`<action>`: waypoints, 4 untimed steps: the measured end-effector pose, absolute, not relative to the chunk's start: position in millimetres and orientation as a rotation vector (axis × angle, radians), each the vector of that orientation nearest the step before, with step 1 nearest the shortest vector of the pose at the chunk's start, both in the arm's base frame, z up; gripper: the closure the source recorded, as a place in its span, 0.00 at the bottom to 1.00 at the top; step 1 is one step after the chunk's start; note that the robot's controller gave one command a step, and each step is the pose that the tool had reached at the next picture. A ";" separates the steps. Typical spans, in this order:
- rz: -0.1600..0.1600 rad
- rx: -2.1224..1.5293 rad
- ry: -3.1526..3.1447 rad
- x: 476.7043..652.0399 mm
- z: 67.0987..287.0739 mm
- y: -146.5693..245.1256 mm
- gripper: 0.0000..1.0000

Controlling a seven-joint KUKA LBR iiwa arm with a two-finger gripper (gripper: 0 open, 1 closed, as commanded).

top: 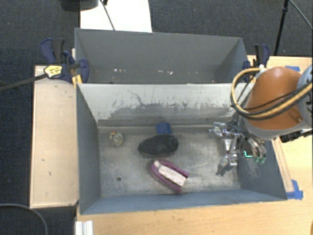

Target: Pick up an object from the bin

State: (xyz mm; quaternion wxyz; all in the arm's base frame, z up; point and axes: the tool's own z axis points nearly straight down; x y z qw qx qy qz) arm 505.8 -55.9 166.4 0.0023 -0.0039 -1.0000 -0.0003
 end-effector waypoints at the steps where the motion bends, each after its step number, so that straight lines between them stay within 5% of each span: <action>1: -0.005 -0.279 -3.134 565.5 152.6 -0.8 0.00; 2: -0.006 -0.334 -3.124 572.5 126.9 63.9 0.00; 3: -0.008 -0.014 -3.152 574.3 78.9 106.2 0.00; 4: -0.002 -0.014 -3.144 572.1 76.4 103.6 1.00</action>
Offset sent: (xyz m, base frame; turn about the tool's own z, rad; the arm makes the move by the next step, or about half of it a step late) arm 0.0584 0.0528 -0.0140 0.1732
